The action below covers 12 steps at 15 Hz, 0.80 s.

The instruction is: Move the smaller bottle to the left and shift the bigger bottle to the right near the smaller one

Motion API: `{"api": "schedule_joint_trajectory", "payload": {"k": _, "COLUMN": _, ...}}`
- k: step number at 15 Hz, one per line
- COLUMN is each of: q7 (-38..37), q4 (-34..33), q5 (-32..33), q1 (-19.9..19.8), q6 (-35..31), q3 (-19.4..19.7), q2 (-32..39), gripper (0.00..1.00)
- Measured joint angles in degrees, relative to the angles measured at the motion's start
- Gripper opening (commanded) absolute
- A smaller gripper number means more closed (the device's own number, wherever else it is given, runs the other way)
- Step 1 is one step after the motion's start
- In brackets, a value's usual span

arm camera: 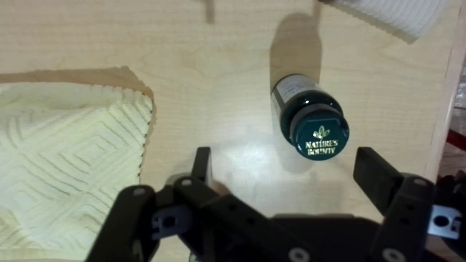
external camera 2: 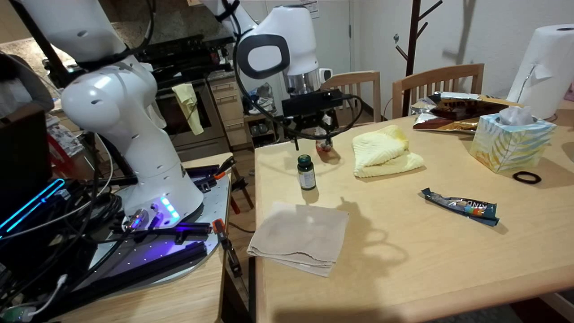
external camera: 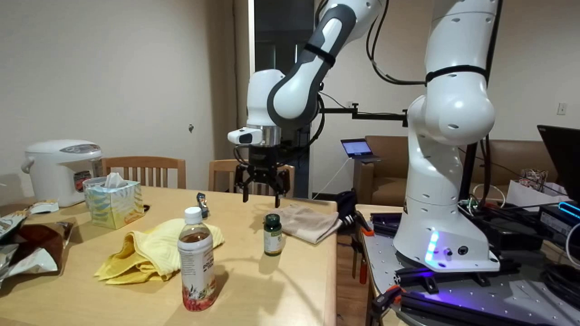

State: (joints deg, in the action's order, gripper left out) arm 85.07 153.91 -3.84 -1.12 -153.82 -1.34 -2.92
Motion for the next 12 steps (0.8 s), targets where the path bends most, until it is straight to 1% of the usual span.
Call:
{"api": "schedule_joint_trajectory", "payload": {"k": 3, "q7": -6.1, "q4": -1.0, "q5": -2.8, "q1": 0.7, "q6": 1.8, "q3": 0.4, "q2": -2.9, "gripper": 1.00}}
{"api": "schedule_joint_trajectory", "payload": {"k": 6, "q7": -15.1, "q4": -1.8, "q5": -3.4, "q1": 1.5, "q6": 2.6, "q3": 0.8, "q2": -5.0, "gripper": 1.00}}
{"api": "schedule_joint_trajectory", "payload": {"k": 9, "q7": -24.6, "q4": -2.9, "q5": -3.5, "q1": 2.1, "q6": 2.7, "q3": 1.1, "q2": -5.8, "gripper": 1.00}}
{"api": "schedule_joint_trajectory", "payload": {"k": 12, "q7": -32.1, "q4": -3.8, "q5": -5.0, "q1": 2.4, "q6": 2.7, "q3": 1.6, "q2": -5.9, "gripper": 1.00}}
